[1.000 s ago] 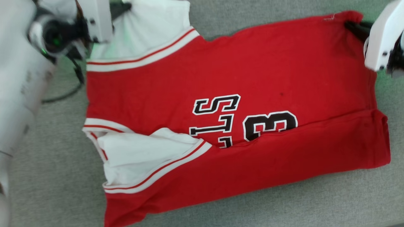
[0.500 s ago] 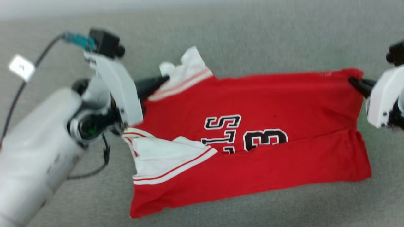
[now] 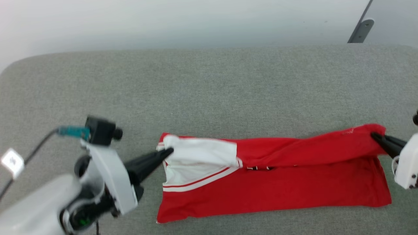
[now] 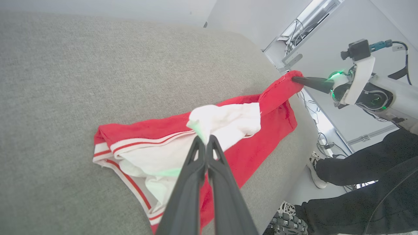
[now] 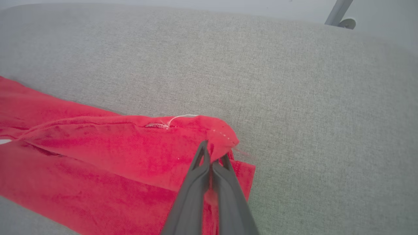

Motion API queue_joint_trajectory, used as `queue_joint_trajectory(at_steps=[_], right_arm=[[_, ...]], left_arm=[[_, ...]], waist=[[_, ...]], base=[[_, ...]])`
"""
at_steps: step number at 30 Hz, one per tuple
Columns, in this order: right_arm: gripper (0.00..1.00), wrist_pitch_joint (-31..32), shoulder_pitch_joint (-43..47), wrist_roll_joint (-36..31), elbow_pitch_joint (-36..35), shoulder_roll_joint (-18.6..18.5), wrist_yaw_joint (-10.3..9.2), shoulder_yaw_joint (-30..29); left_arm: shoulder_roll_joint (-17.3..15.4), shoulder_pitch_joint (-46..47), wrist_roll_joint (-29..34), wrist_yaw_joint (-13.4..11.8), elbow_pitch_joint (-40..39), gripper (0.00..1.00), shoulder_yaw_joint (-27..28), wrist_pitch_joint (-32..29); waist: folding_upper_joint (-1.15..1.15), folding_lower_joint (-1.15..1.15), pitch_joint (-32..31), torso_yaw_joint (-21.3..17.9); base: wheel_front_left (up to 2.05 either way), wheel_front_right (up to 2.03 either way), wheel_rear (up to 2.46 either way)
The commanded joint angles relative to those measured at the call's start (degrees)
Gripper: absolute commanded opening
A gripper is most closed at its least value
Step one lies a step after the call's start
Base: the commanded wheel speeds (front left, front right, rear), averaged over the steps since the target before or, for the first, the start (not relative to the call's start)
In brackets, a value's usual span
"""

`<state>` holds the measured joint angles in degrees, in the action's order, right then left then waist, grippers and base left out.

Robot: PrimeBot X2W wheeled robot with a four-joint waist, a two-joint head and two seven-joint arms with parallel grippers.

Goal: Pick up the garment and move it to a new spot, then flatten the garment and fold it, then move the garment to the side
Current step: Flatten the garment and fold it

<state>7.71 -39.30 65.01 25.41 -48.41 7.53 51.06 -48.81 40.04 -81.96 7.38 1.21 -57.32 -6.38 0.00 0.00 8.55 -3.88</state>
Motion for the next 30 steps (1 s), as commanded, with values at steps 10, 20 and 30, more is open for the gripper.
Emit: queue_joint_trajectory(at_steps=[10, 20, 30], right_arm=[[0.0, -6.03, 6.41, -0.41, 5.19, 3.39, -0.09, -2.73], [0.44, -10.37, 4.97, -0.14, 9.3, 6.36, -0.09, -1.64], [1.0, -10.32, 8.34, 5.89, 4.72, 1.48, -0.08, -2.94]], left_arm=[[3.35, -7.14, 2.69, -0.26, 3.66, 0.0, -2.18, 7.26], [7.48, -5.94, 6.48, 0.14, 11.83, 0.31, -4.19, 9.88], [10.5, -8.41, 8.02, 0.14, 13.46, 1.0, -3.8, 17.44]], waist=[[0.0, 0.0, 3.28, 0.41], [0.0, 0.0, 6.11, -0.33], [0.0, 0.0, 2.35, 1.95]], base=[[0.0, 0.0, 0.0], [0.0, 0.0, 0.0], [0.0, 0.0, 0.0]])
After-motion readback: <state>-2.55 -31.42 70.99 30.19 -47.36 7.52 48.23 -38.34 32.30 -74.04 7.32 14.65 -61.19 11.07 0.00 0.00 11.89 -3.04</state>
